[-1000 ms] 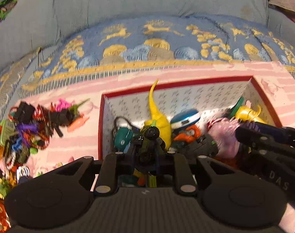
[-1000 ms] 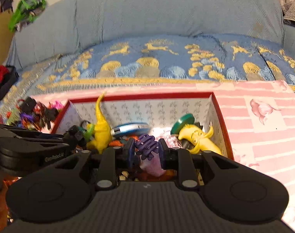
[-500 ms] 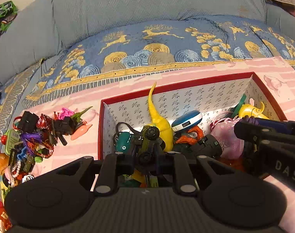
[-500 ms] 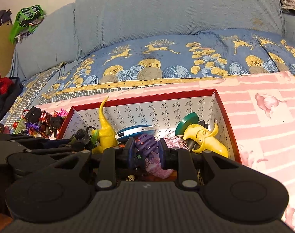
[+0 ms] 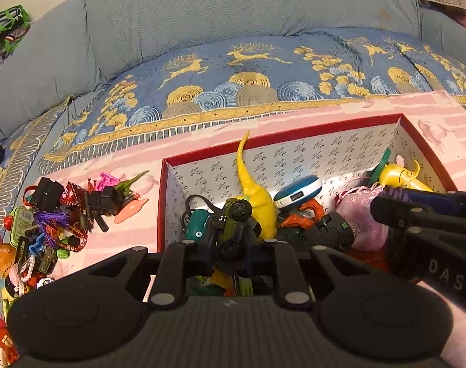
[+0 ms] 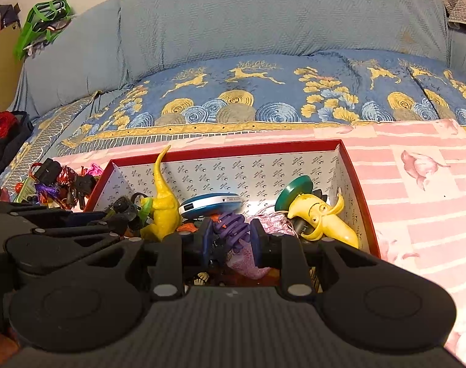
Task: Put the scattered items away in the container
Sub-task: 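Lower both held toys into the box and open both grippers, then move both grippers back toward the toy heap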
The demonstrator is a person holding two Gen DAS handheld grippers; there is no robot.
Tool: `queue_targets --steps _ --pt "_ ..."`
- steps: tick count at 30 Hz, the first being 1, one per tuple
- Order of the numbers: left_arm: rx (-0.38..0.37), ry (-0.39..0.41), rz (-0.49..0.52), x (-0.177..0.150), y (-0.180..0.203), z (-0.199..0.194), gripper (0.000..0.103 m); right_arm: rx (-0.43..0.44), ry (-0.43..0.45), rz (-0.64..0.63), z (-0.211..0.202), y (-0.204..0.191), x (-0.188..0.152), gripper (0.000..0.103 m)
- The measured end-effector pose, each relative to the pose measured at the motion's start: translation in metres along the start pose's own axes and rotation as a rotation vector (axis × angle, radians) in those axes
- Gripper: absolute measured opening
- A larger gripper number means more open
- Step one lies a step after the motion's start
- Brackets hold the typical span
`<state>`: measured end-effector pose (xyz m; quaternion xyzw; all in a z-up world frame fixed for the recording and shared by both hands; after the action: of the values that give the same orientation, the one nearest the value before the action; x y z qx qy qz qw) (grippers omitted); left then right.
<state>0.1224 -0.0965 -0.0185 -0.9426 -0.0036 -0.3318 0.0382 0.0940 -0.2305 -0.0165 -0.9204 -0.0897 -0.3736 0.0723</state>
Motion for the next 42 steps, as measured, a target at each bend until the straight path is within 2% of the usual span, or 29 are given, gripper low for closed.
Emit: queue_targets --steps 3,6,8,10,14,16,20,21,23,26,29,33,37,42 --pt "-0.013 0.032 0.007 0.000 0.001 -0.003 0.019 0.032 0.016 -0.006 -0.001 -0.004 0.000 0.024" --pt "0.005 0.053 0.014 0.001 0.002 -0.005 0.020 0.007 0.021 -0.001 0.000 -0.004 0.000 0.025" --pt "0.004 0.067 0.011 0.003 0.000 -0.007 0.027 0.007 0.020 0.023 0.001 -0.001 0.000 0.032" --pt "0.009 0.076 0.006 0.004 -0.002 -0.009 0.038 0.003 0.021 0.032 -0.001 0.001 -0.001 0.036" --pt "0.007 0.103 -0.003 0.005 -0.005 -0.014 0.044 0.008 0.033 0.033 -0.004 -0.001 0.000 0.036" --pt "0.000 0.120 -0.014 0.006 -0.007 -0.017 0.052 0.025 0.054 0.031 -0.008 -0.002 0.000 0.036" --pt "-0.012 0.168 -0.028 0.007 -0.011 -0.026 0.057 0.052 0.092 0.042 -0.016 -0.003 0.002 0.037" --pt "-0.014 0.175 -0.032 0.007 -0.011 -0.028 0.060 0.059 0.102 0.047 -0.018 -0.003 0.002 0.039" --pt "-0.016 0.183 -0.037 0.007 -0.013 -0.031 0.063 0.059 0.110 0.049 -0.022 -0.005 0.003 0.049" --pt "-0.017 0.179 -0.046 0.005 -0.019 -0.033 0.065 0.059 0.119 0.041 -0.024 -0.010 0.003 0.049" --pt "-0.052 0.158 -0.107 -0.001 -0.037 -0.035 0.065 0.070 0.117 0.048 -0.025 -0.016 0.002 0.049" --pt "-0.102 0.130 -0.253 -0.010 -0.074 -0.038 0.064 0.084 0.097 0.042 -0.019 -0.030 -0.003 0.049" --pt "-0.070 0.105 -0.356 -0.023 -0.116 -0.035 0.061 0.104 0.088 0.012 -0.014 -0.056 -0.006 0.046" --pt "-0.015 0.112 -0.472 -0.035 -0.170 -0.035 0.061 0.145 0.121 -0.038 -0.016 -0.088 -0.004 0.044"
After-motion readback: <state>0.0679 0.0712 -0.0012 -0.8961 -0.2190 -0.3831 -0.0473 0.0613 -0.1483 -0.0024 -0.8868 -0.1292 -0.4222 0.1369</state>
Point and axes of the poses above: each gripper's, at about its wrist camera, not at the fingertips, and z roughly the way its jaws point, y to its right, x to its top, the point moved 2 cm from there along z, roughly the way its jaws point, and after that the axes turned 11 degrees about -z, right-handed, at the moved point
